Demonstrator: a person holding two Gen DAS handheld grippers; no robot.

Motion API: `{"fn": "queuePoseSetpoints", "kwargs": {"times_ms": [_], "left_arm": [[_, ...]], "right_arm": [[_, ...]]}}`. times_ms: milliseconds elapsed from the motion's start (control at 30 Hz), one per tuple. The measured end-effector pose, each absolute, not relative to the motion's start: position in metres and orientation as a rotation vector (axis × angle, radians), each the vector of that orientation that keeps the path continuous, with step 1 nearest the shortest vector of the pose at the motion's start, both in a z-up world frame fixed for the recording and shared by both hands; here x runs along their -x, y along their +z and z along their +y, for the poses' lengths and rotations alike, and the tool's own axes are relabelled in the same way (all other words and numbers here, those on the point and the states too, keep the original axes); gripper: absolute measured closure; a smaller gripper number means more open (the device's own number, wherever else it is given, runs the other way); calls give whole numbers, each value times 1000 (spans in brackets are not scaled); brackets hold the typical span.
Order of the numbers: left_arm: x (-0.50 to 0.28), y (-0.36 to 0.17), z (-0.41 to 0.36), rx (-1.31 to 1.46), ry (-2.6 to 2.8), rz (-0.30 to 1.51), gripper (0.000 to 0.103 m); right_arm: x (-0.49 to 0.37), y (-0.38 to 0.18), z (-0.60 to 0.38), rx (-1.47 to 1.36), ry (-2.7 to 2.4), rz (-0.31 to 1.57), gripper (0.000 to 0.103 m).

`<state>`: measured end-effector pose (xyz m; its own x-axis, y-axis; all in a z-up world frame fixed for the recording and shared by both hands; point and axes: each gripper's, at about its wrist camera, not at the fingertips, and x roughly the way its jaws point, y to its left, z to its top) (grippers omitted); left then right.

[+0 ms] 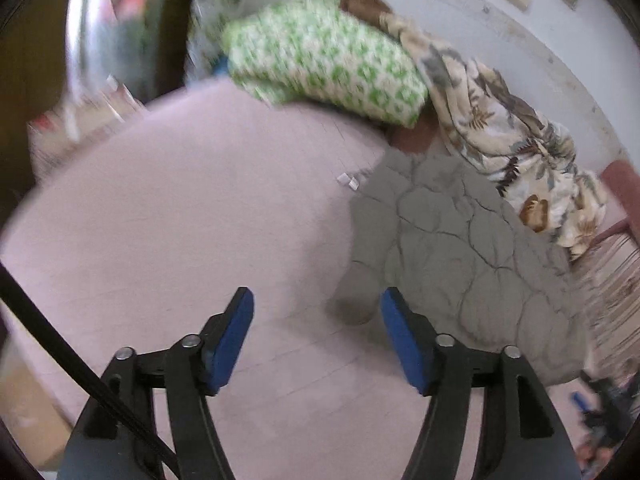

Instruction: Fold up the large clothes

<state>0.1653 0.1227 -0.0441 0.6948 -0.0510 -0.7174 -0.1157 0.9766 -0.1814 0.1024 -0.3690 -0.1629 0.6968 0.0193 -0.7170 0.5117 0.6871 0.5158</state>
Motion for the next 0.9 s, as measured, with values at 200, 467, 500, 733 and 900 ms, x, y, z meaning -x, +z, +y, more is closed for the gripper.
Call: {"fn": "queuePoseSetpoints", "kwargs": {"times_ms": [200,467,500,733,900], "left_arm": [[-84,15,104,-19,241,530,18],[-3,63,83,14,135,369,7],[1,63,81,18,122,385,7],[24,41,64,92,-32,540,7],[34,14,41,73,-70,658,7]], "right_arm": [[-62,-134,-339,-613,-325,733,30],[-21,-112,-273,-403,-307,710,28],[-16,-112,-267,-386,-309,709,27],[18,-121,-241,-349,-311,743,26],[38,-114,-221,-278,-345,740,23]]}}
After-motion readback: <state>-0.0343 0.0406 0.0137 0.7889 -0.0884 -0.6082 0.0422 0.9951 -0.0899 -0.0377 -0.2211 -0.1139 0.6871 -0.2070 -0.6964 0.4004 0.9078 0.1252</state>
